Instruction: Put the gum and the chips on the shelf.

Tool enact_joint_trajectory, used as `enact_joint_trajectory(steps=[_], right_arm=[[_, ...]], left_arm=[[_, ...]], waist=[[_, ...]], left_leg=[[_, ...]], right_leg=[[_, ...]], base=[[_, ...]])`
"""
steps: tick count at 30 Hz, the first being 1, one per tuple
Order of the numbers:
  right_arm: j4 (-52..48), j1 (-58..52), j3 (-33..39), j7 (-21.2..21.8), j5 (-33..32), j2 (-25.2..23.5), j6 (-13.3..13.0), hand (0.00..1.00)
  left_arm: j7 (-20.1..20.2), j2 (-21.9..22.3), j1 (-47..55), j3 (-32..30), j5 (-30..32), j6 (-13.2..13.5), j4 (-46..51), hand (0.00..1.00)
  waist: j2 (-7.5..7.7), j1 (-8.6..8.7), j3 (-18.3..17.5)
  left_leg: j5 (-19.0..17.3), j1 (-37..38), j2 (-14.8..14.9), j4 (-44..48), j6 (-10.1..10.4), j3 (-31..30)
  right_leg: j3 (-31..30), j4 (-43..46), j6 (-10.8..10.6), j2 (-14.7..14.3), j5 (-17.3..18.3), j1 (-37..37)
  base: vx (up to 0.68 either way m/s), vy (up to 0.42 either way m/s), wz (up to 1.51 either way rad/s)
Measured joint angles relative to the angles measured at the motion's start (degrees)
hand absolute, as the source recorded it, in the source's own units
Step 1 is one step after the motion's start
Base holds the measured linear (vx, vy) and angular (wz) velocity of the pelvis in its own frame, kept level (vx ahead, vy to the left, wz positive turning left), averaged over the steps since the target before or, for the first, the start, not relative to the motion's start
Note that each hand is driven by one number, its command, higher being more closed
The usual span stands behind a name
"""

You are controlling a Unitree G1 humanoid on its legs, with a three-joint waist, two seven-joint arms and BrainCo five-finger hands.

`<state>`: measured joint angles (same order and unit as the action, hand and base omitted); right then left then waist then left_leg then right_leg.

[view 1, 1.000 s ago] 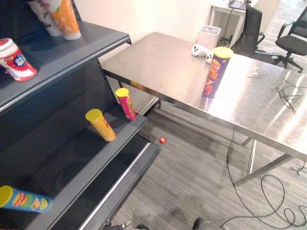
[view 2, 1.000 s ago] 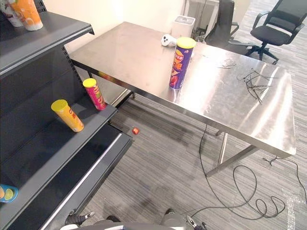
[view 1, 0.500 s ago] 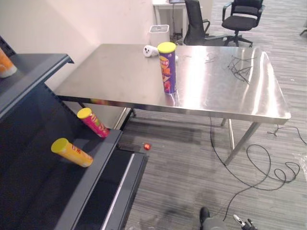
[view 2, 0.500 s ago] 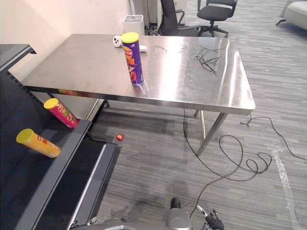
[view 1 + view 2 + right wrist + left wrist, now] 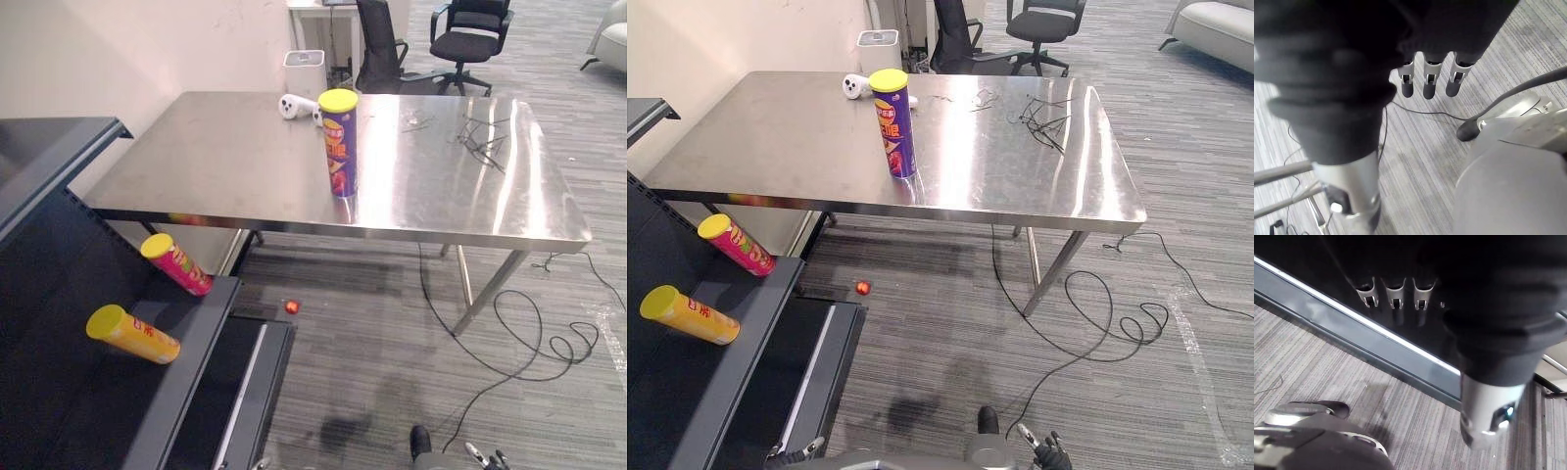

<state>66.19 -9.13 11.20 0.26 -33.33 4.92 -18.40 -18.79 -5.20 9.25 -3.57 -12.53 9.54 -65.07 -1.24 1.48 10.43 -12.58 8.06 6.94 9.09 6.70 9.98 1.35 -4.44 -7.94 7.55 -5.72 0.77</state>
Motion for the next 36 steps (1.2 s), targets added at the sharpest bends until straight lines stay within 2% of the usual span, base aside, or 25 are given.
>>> enact_joint_trajectory(steps=[2,3,6,8,12,14,16,21,25,29,31,36], right_arm=[[0.0,0.0,1.1,-2.0,-2.7,-1.0,-1.9,0.0],[0.0,0.1,1.4,-2.7,-3.2,-1.3,-2.4,0.0],[-2.2,-0.2,2.7,-6.0,-5.9,-2.7,-4.3,0.0],[-7.7,-0.4,5.4,-8.3,-7.9,-3.3,-5.6,0.0],[-28.8,-1.0,6.8,-16.0,-6.9,-2.2,-7.9,0.0],[-39.2,-0.6,7.1,-19.4,-4.5,-1.8,-8.0,0.0],[-47.9,-0.3,8.3,-20.7,-2.1,-1.5,-7.8,0.0],[-65.2,2.9,10.8,-19.8,4.4,0.6,-6.4,0.0],[-73.7,7.5,10.7,-16.4,8.4,4.3,-4.8,0.0],[-75.0,13.1,9.0,-14.4,8.9,8.9,-4.0,0.0],[-75.0,15.9,8.0,-13.8,10.6,11.1,-2.7,0.0],[-71.1,24.3,4.8,-13.6,11.0,15.2,0.6,0.0]], left_arm=[[0.1,0.0,-0.1,0.0,0.2,0.4,0.0,0.0],[0.1,0.0,0.0,0.0,0.2,0.5,0.0,0.0],[-0.1,-1.1,0.5,0.4,0.4,0.4,0.1,0.0],[-0.3,-1.4,1.0,0.3,0.5,0.4,0.2,0.0],[-0.7,-1.7,2.2,0.1,2.6,0.3,2.9,0.0],[-0.6,-1.7,2.5,-0.1,2.8,-0.2,4.5,0.0],[-0.5,-1.8,2.9,-0.2,4.0,-0.4,6.3,0.0],[0.5,-1.9,4.4,-1.3,5.0,-1.7,10.0,0.0],[1.3,-2.9,4.2,-2.8,6.3,-2.3,12.7,0.0],[1.6,-2.7,3.9,-3.1,6.6,-2.2,13.3,0.0],[1.7,-2.6,3.4,-3.1,6.6,-2.2,13.7,0.0],[2.6,-2.6,3.1,-3.6,6.6,-2.2,15.4,0.0]], waist=[[0.02,-0.11,0.0],[0.08,-0.14,0.0],[1.72,-0.38,-0.6],[2.45,-0.38,-0.7],[2.65,-0.56,-0.8],[2.84,-1.17,-1.0],[3.04,-1.79,-1.0],[4.19,-1.8,-0.3],[6.38,-1.82,1.9],[6.21,-2.16,3.7],[5.8,-3.31,5.1],[5.34,-3.89,8.0]], left_leg=[[-2.3,-0.4,0.3,-0.2,-0.5,-0.1],[-2.3,-0.4,0.2,0.0,-0.5,-0.1],[-2.7,-0.8,0.1,0.1,-0.5,0.1],[-2.8,-0.9,0.2,0.1,-0.4,0.4],[-2.8,-1.1,0.6,-0.1,-0.3,0.4],[-2.8,-2.0,0.8,0.0,-0.3,0.4],[-2.8,-3.0,0.9,0.1,-0.3,0.2],[-2.8,-4.1,0.4,0.4,-0.3,-0.1],[-3.2,-7.7,0.1,3.3,-0.9,-1.5],[-4.5,-10.0,0.0,6.0,-1.3,-3.0],[-5.2,-11.6,0.1,8.0,-1.5,-3.7],[-5.3,-14.3,-0.1,10.5,-1.6,-6.0]], right_leg=[[0.1,-1.7,-0.1,-0.4,-1.2,0.2],[0.0,-1.7,-0.1,-0.3,-1.3,0.3],[0.0,-2.0,0.2,-0.1,-1.2,-0.3],[0.2,-2.0,0.4,-0.1,-1.3,-0.7],[0.6,-1.7,0.0,-0.5,-1.7,-1.6],[0.7,-1.7,-0.1,-0.7,-2.1,-2.5],[1.0,-1.6,-0.2,-0.8,-2.2,-3.3],[1.5,-1.6,-0.1,-0.3,-2.2,-4.0],[1.8,-0.2,-0.1,0.1,-2.4,-6.8],[2.6,0.6,-0.1,0.3,-2.4,-7.7],[3.0,0.7,0.0,0.4,-2.6,-8.1],[4.8,1.3,0.1,0.8,-2.7,-8.7]], base=[[-0.08,0.043,-0.08],[-0.12,0.045,-0.06],[-0.07,0.014,-0.11],[-0.01,-0.011,-0.11],[0.03,-0.008,-0.01],[0.08,-0.017,-0.02],[0.05,-0.006,0.02],[0.03,0.005,-0.01],[-0.03,0.008,0.06],[-0.07,0.008,0.11],[-0.07,-0.002,0.11],[-0.05,-0.012,0.21]])
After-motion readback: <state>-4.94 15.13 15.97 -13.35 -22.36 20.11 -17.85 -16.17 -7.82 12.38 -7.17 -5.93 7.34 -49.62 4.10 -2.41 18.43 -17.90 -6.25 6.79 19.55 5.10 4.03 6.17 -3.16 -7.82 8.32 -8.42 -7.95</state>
